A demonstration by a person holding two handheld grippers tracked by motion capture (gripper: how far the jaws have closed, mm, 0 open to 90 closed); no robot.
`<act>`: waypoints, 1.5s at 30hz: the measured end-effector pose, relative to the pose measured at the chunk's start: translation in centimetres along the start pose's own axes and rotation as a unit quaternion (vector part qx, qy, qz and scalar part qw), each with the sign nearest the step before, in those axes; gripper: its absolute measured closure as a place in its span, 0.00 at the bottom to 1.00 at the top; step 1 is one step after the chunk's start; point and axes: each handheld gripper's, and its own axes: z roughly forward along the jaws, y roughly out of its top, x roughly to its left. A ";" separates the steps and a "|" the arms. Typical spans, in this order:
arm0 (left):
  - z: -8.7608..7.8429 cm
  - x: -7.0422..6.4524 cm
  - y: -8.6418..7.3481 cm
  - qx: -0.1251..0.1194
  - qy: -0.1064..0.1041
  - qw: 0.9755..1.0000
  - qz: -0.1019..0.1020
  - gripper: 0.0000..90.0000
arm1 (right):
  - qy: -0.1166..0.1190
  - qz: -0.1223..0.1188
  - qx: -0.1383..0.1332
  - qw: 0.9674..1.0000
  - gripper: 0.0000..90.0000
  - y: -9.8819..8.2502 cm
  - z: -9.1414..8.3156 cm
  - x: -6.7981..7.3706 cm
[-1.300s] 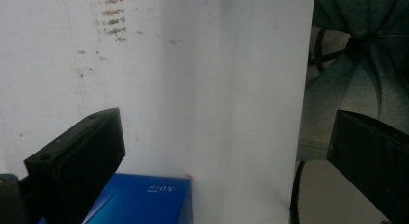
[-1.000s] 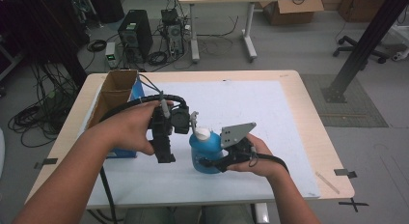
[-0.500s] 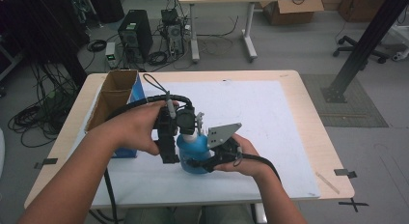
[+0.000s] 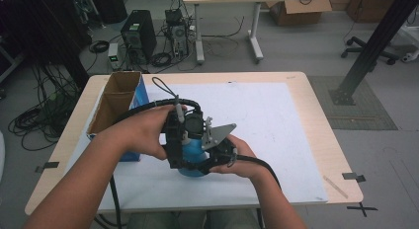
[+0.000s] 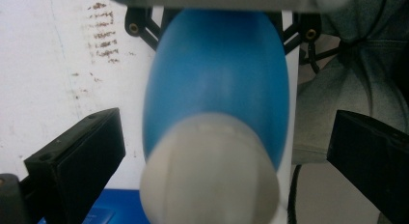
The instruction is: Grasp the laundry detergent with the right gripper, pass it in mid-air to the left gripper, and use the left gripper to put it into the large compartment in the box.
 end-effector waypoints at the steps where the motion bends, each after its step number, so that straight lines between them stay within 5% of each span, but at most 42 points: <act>1: 0.0 0.0 0.0 0.001 0.000 1.000 0.000 0.00 | 0.002 -0.001 -0.002 1.000 0.50 0.1 0.1 0.1; 45: 0.2 -0.2 0.1 0.019 0.022 0.999 0.021 0.17 | 0.003 -0.012 -0.011 1.000 0.50 1.0 0.2 0.3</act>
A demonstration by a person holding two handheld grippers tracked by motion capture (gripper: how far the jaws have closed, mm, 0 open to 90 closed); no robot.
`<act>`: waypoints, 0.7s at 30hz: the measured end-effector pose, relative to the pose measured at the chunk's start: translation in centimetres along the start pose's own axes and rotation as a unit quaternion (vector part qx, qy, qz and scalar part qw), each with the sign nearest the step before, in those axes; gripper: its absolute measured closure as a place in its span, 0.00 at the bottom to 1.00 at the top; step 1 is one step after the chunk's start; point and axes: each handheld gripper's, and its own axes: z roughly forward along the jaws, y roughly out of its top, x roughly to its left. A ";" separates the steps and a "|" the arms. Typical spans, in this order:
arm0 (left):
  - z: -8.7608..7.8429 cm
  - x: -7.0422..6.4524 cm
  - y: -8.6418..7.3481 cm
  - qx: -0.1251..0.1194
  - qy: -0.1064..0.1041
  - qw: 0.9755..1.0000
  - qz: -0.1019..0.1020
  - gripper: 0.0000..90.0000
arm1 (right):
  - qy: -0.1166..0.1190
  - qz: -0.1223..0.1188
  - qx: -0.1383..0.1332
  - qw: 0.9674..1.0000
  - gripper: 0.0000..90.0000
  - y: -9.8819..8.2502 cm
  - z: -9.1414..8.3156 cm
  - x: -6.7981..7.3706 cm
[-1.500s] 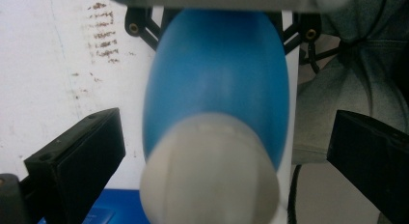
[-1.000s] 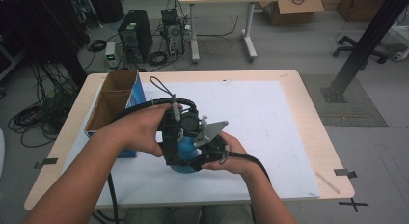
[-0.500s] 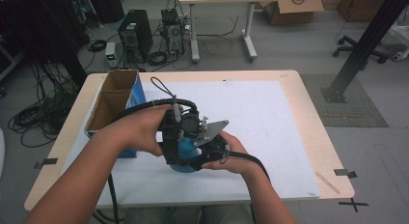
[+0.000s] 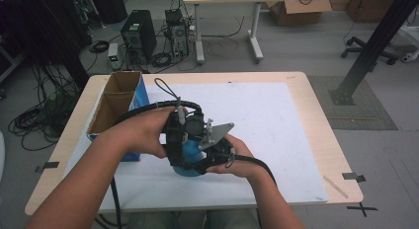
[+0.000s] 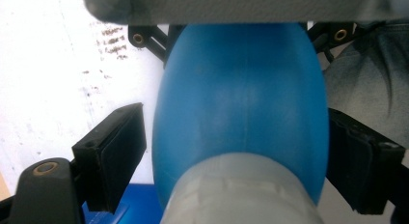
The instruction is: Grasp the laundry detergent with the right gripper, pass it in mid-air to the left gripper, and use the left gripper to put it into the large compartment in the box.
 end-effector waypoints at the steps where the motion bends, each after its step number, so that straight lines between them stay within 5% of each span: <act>1: 0.0 0.0 0.0 0.000 0.003 1.000 0.000 0.17 | -0.001 0.001 -0.001 1.000 0.50 0.0 0.0 0.0; 9: 0.0 -0.1 -0.2 0.001 0.008 1.000 0.002 0.21 | 0.001 0.000 -0.002 1.000 0.50 0.1 0.1 0.1; 21: -0.1 -0.2 -0.2 0.004 -0.001 1.000 0.009 0.42 | -0.005 -0.004 -0.006 1.000 0.50 0.2 0.2 0.1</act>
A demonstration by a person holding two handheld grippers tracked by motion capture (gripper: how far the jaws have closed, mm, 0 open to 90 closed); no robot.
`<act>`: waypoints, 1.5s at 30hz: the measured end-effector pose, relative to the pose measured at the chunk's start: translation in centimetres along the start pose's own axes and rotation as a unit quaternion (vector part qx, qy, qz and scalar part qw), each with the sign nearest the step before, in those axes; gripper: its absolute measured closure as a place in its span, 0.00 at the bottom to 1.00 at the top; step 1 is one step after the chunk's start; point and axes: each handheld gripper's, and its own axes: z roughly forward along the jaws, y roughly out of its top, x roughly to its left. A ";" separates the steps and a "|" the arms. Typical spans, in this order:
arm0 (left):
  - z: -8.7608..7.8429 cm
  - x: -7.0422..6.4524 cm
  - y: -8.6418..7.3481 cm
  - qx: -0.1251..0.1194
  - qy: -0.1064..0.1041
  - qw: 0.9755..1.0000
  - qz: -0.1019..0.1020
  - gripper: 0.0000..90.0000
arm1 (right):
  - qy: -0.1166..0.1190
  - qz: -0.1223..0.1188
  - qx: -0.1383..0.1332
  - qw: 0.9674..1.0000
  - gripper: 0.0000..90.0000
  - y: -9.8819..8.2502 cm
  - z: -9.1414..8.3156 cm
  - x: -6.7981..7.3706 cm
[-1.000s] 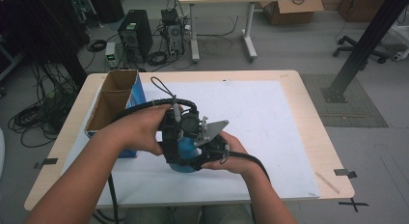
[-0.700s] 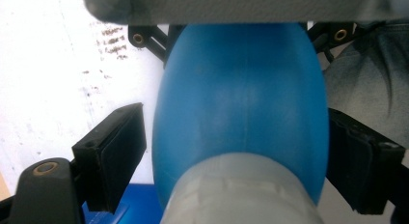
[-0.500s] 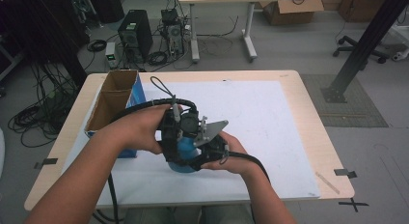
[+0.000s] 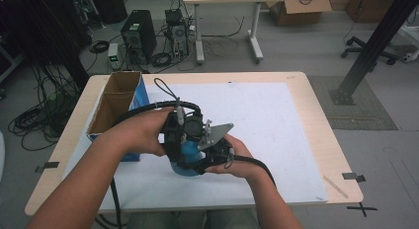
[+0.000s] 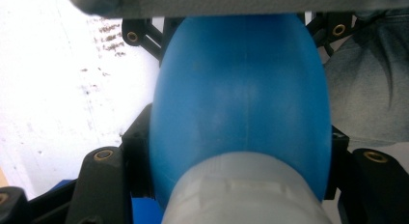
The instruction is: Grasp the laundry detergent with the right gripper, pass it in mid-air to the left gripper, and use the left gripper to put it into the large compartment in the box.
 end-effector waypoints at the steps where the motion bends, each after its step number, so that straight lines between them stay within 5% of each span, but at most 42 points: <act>1: 0.0 0.0 0.0 0.000 0.000 1.000 0.000 0.42 | 0.000 0.000 0.000 1.000 0.50 0.0 0.0 0.0; 6: 0.2 -0.1 0.2 0.023 -0.007 1.000 -0.003 0.43 | 0.002 -0.003 0.005 1.000 0.50 0.0 0.1 0.0; 22: -0.6 -0.3 0.0 0.015 -0.008 1.000 -0.008 0.43 | 0.000 -0.011 -0.001 1.000 0.48 0.5 0.2 0.4; 33: -1.5 -0.2 -0.2 0.007 -0.006 1.000 -0.009 0.43 | -0.014 0.028 -0.024 0.999 0.30 0.2 -0.1 0.6; 45: -1.6 0.2 -0.3 0.005 -0.010 1.000 -0.028 0.43 | -0.035 0.033 -0.022 0.999 0.13 -0.6 -0.9 0.4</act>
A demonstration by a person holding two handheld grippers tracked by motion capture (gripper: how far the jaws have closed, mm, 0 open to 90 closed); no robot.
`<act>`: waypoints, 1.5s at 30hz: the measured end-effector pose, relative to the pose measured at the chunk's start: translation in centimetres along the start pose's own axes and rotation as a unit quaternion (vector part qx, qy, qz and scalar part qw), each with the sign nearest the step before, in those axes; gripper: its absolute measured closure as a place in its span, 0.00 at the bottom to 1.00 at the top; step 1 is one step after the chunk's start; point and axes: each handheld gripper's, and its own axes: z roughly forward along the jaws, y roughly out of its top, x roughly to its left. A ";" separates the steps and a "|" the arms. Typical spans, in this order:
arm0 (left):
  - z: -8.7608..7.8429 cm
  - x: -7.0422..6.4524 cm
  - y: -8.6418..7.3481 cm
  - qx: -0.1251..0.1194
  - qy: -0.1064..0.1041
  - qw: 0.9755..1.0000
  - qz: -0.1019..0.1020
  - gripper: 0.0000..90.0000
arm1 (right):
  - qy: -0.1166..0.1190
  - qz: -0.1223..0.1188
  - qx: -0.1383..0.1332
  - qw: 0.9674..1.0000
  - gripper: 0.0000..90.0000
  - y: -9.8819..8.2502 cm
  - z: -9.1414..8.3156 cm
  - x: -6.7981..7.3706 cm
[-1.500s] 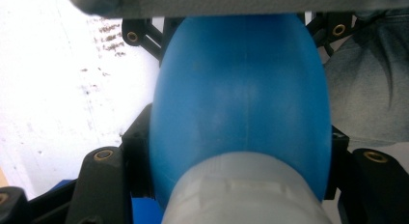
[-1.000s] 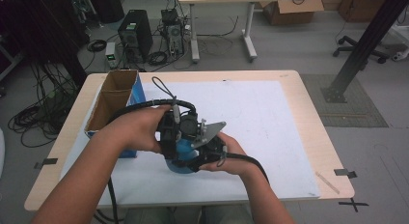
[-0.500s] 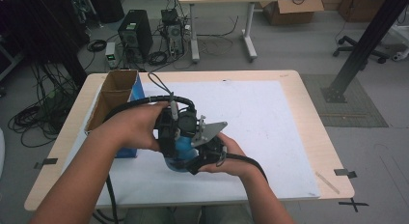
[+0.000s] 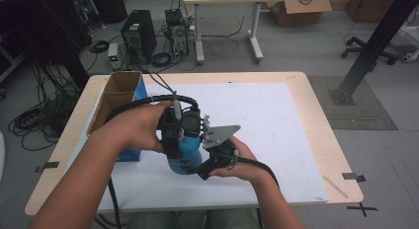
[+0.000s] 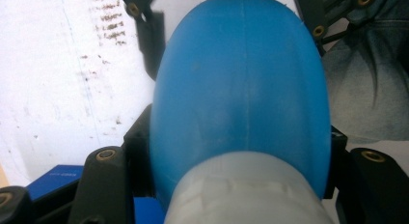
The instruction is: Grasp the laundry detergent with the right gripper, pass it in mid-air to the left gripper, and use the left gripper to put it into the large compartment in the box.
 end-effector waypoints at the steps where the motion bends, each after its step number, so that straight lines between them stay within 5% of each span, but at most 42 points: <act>1: 0.0 0.1 0.0 0.000 -0.003 1.000 -0.005 0.43 | -0.001 0.007 0.000 1.000 0.09 -0.2 -0.2 -0.1; 8: -0.2 0.7 0.1 0.008 -0.011 0.999 -0.030 0.43 | 0.003 0.017 0.005 1.000 0.01 -0.7 -0.8 -0.3; 14: -0.8 1.5 -0.1 0.021 -0.024 0.997 -0.077 0.43 | -0.013 0.014 0.010 1.000 0.01 -1.0 -2.2 -0.7; 15: -1.0 1.8 -0.2 0.025 -0.029 0.995 -0.097 0.43 | -0.019 0.013 0.014 1.000 0.01 -1.1 -2.8 -0.8; 20: -1.5 2.4 -0.6 0.030 -0.033 0.989 -0.138 0.43 | -0.031 0.015 0.023 0.999 0.01 -1.3 -4.3 -1.1; 23: -2.1 3.1 -1.1 0.032 -0.035 0.981 -0.191 0.43 | -0.044 0.016 0.033 0.998 0.01 -1.6 -5.6 -1.2; 24: -2.1 3.1 -1.1 0.032 -0.035 0.981 -0.191 0.43 | -0.044 0.016 0.033 0.998 0.01 -1.6 -5.6 -1.2; 25: -2.5 3.6 -1.6 0.029 -0.036 0.972 -0.229 0.43 | -0.050 0.015 0.038 0.998 0.01 -1.8 -6.2 -1.3; 26: -2.5 3.6 -1.6 0.029 -0.036 0.972 -0.229 0.43 | -0.050 0.015 0.038 0.998 0.01 -1.8 -6.2 -1.3; 28: -2.9 4.1 -2.0 0.026 -0.037 0.965 -0.257 0.43 | -0.057 0.016 0.045 0.997 0.01 -2.0 -6.9 -1.4; 29: -3.4 4.6 -2.4 0.027 -0.040 0.954 -0.296 0.43 | -0.060 0.017 0.048 0.997 0.01 -2.1 -7.1 -1.4; 30: -3.4 4.6 -2.4 0.027 -0.040 0.954 -0.296 0.43 | -0.060 0.017 0.048 0.997 0.01 -2.1 -7.1 -1.4; 31: -3.6 4.8 -2.6 0.030 -0.039 0.951 -0.304 0.43 | -0.063 0.019 0.051 0.997 0.01 -2.3 -7.3 -1.5; 32: -3.8 5.0 -2.8 0.032 -0.038 0.947 -0.318 0.43 | -0.063 0.019 0.053 0.996 0.01 -2.3 -7.4 -1.5; 33: -4.2 5.4 -3.2 0.039 -0.037 0.937 -0.344 0.43 | -0.068 0.020 0.059 0.996 0.01 -2.5 -7.8 -1.6; 34: -4.4 5.6 -3.4 0.044 -0.038 0.933 -0.354 0.43 | -0.069 0.019 0.063 0.995 0.01 -2.6 -8.0 -1.7; 35: -4.4 5.6 -3.4 0.044 -0.038 0.933 -0.354 0.43 | -0.071 0.019 0.067 0.995 0.01 -2.7 -8.1 -1.8; 36: -4.9 6.1 -3.9 0.048 -0.038 0.924 -0.378 0.43 | -0.073 0.020 0.071 0.995 0.01 -2.7 -8.3 -1.8; 37: -5.1 6.2 -4.1 0.044 -0.036 0.919 -0.390 0.43 | -0.075 0.021 0.074 0.994 0.01 -2.8 -8.4 -1.9; 38: -5.1 6.2 -4.1 0.044 -0.036 0.919 -0.390 0.43 | -0.077 0.021 0.076 0.994 0.01 -2.8 -8.6 -2.0; 39: -5.5 6.5 -4.5 0.038 -0.036 0.910 -0.410 0.43 | -0.077 0.021 0.076 0.994 0.01 -2.8 -8.6 -2.0; 40: -5.8 6.7 -4.9 0.035 -0.036 0.905 -0.423 0.43 | -0.079 0.021 0.082 0.993 0.01 -2.9 -8.8 -2.0; 41: -6.3 7.0 -5.6 0.027 -0.036 0.894 -0.447 0.43 | -0.083 0.021 0.089 0.992 0.01 -3.0 -9.0 -2.2; 42: -6.3 7.0 -5.6 0.027 -0.036 0.894 -0.447 0.43 | -0.083 0.021 0.089 0.992 0.01 -3.0 -9.0 -2.2; 43: -7.0 7.4 -6.3 0.018 -0.038 0.881 -0.470 0.43 | -0.086 0.020 0.096 0.992 0.01 -3.0 -9.3 -2.3; 44: -7.0 7.4 -6.3 0.018 -0.038 0.881 -0.470 0.43 | -0.086 0.020 0.096 0.992 0.01 -3.0 -9.3 -2.3; 45: -7.7 7.9 -7.1 0.014 -0.039 0.871 -0.490 0.43 | -0.087 0.020 0.098 0.991 0.01 -3.1 -9.5 -2.3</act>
